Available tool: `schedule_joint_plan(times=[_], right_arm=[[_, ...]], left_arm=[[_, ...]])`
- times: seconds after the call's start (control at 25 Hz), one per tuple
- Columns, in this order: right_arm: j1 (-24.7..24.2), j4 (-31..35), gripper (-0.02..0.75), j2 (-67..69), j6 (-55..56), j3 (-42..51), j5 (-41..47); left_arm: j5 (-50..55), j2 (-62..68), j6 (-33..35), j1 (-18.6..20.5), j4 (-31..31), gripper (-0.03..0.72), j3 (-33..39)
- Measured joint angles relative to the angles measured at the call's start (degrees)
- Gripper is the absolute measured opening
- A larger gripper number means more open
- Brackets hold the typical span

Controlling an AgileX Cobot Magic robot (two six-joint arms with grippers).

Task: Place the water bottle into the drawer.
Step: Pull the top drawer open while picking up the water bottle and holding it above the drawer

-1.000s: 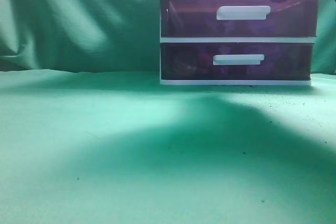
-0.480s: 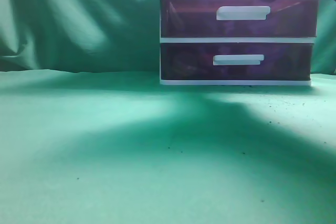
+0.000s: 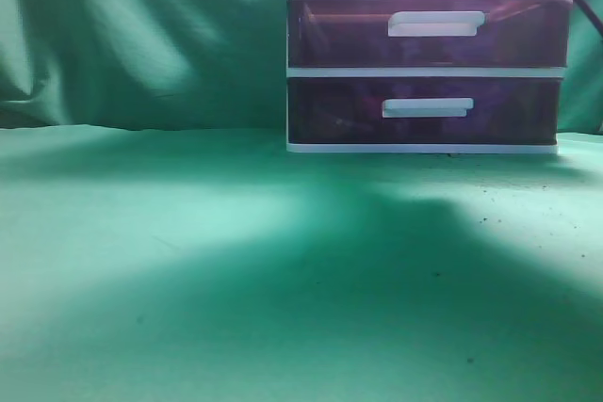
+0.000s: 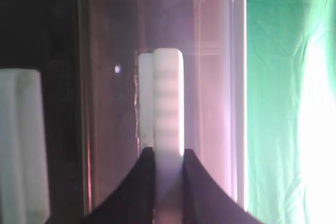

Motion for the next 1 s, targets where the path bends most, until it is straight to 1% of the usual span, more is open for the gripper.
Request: schedule_joint_plan(times=[0.16,0.4,0.52,0.68,0.8,0.88,1.0], right_arm=[[0.7,0.6,0.095,-4.2,-1.3,6.5,-1.6],[1.2,3.3,0.095,-10.2,-2.2,15.1,-2.8],[1.8,5.1,0.095,-12.4,-2.5,18.0,-3.2],[3.9,8.4,0.095,-13.6,-3.0,19.7,-3.8],[5.3,9.9,0.095,-13.7,-3.4,20.4,-4.4],[5.5,10.2,0.095,-13.7,-3.5,20.5,-4.6],[5.6,10.5,0.095,-13.8,-3.9,21.2,-5.4]], left_arm=[[-0.1,0.0,0.0,0.0,0.0,0.305,0.0],[-0.3,0.0,0.0,0.0,0.0,0.305,0.0],[-0.3,0.0,0.0,0.0,-0.1,0.305,0.0],[-0.5,0.0,0.0,0.0,-1.5,0.305,0.0],[-1.6,0.0,0.0,0.0,-4.3,0.305,0.0],[-3.6,0.0,0.4,0.0,-9.1,0.305,0.0],[-5.8,0.0,5.6,0.0,-15.6,0.305,-0.2]])
